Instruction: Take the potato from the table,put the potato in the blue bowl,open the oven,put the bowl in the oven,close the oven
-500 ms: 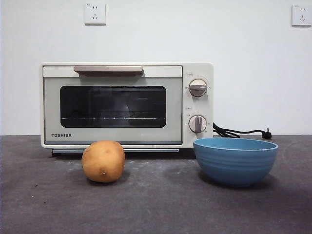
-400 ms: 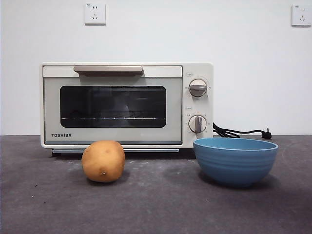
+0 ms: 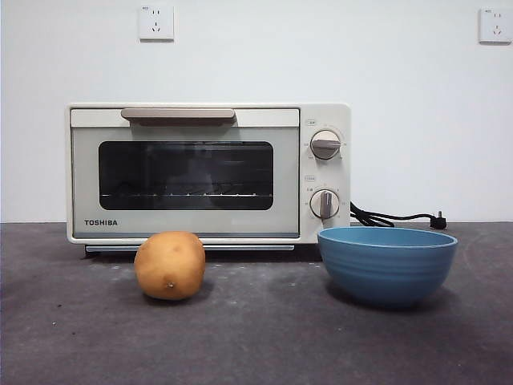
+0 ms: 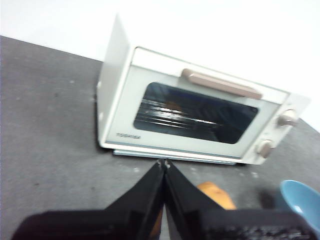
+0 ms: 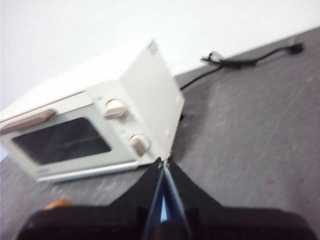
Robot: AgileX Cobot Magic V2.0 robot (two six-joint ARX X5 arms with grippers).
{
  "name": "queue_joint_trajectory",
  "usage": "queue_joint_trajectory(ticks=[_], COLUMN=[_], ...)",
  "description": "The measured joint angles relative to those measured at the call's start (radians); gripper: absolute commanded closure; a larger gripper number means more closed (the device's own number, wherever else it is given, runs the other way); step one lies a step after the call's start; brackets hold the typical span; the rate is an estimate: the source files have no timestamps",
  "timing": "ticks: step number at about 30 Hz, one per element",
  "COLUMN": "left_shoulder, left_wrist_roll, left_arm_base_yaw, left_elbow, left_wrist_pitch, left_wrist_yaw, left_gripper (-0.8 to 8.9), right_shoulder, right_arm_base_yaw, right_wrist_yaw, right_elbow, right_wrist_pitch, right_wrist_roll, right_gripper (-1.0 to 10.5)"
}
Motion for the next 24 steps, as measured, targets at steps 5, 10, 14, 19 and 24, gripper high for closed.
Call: queue_joint_trajectory(ticks=[5, 10, 14, 19, 24], left_shoulder=[0.106, 0.223, 0.296, 0.37, 0.396], left_wrist_roll=[0.023, 0.105, 0.159, 0.217, 0.276], left_arm_base_yaw=[0.0, -0.001, -0.012, -0.021, -0.028], left_elbow=[0.141, 0.284, 0.378, 0.489, 0.565], left_wrist_pitch=[-0.09, -0.204, -0.278, -0.401, -0.505], left_wrist_yaw=[0.098, 0.193, 0.283, 0.387, 0.4], left_gripper=[8.21, 8.21, 8.21, 8.21, 8.21], right_shoulder=[0.182, 0.36, 0.48, 0.576, 0.595], right_arm_base_yaw=[0.0, 0.0, 0.0, 0.029, 0.081], right_wrist_yaw=[-0.13, -0.283, -0.392, -0.446, -0.45], right_elbow=[0.196, 0.41, 0.57, 0.721, 0.756], right_wrist_pitch=[-0.177, -0.363, -0.509, -0.668, -0.733], right_wrist_roll=[-0.047, -0.15, -0.239, -0.346, -0.406], right_gripper=[9.6, 9.6, 9.6, 9.6, 9.4])
